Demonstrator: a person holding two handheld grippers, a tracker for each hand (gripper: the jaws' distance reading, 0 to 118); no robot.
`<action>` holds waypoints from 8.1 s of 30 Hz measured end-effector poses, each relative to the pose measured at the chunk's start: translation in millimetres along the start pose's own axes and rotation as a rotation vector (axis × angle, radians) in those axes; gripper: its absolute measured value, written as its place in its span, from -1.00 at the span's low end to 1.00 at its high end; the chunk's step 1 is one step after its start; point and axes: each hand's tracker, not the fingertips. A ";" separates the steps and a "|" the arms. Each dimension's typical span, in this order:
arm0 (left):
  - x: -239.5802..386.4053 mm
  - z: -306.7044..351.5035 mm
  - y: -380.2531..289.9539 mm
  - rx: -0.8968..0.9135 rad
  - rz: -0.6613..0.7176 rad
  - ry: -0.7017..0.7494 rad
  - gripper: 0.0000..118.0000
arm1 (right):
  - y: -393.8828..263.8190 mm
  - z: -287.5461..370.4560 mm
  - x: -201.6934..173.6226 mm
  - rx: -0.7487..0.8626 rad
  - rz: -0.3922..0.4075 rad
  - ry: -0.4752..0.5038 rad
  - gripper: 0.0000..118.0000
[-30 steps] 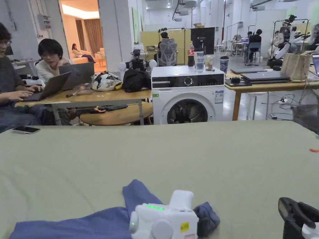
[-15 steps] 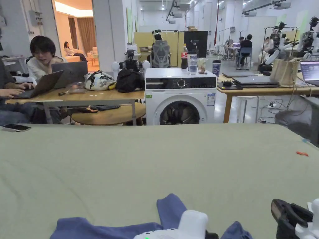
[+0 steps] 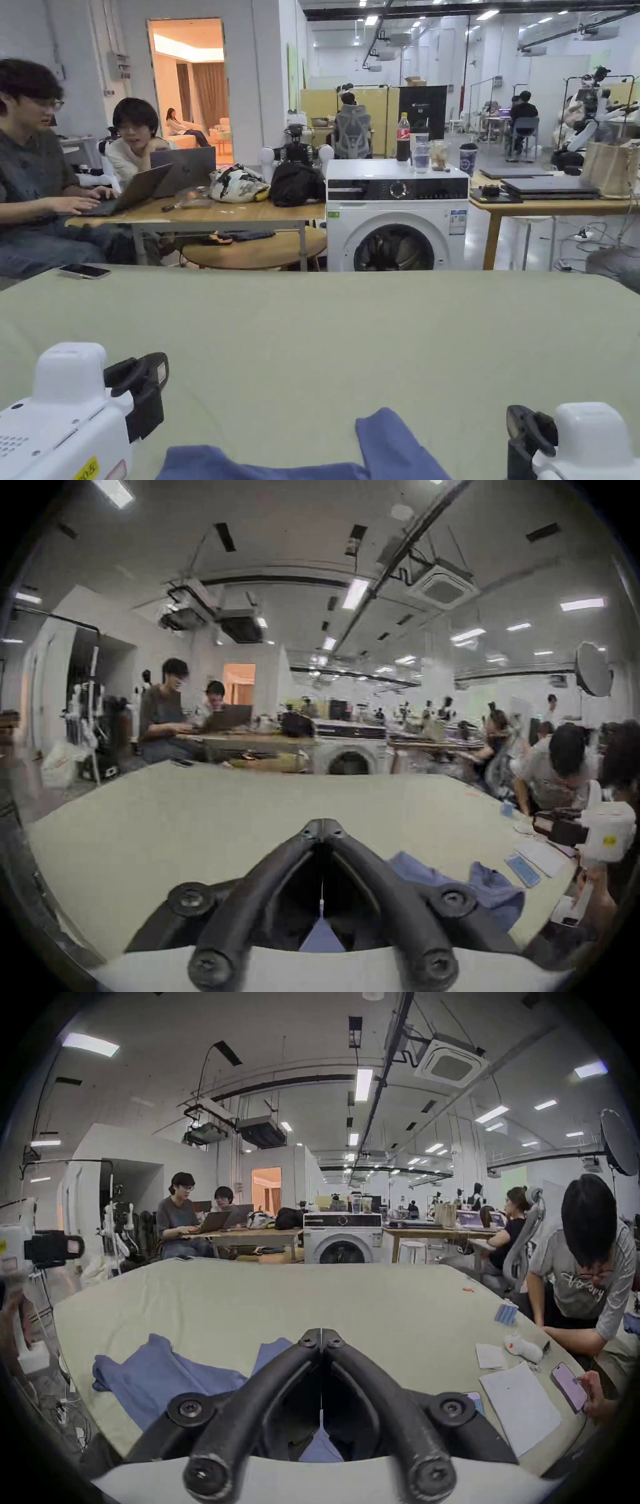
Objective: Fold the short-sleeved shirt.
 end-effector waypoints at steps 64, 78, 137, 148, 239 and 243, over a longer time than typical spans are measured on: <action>-80.7 -131.1 -12.3 -0.380 0.207 -0.032 -1.00 | -44.4 3.6 85.9 -0.251 -0.453 0.076 -0.94; -97.5 -69.4 168.2 0.016 0.116 0.028 -1.00 | 164.1 -71.9 71.5 0.040 -0.205 0.071 -0.94; -89.2 4.2 -157.6 -0.443 0.186 -0.052 -0.93 | -130.7 6.6 93.8 -0.336 -0.289 -0.150 -0.80; -17.2 -34.2 -92.9 -0.246 0.043 -0.056 0.08 | -52.6 -13.1 49.5 -0.151 -0.057 -0.098 0.08; -50.3 -116.9 73.7 -0.055 0.090 -0.052 -0.99 | 206.6 -107.9 129.6 -0.119 -0.067 0.038 -1.00; -41.1 -169.3 135.0 -0.020 0.089 -0.058 -1.00 | 253.3 -130.4 129.0 -0.047 -0.037 -0.036 -1.00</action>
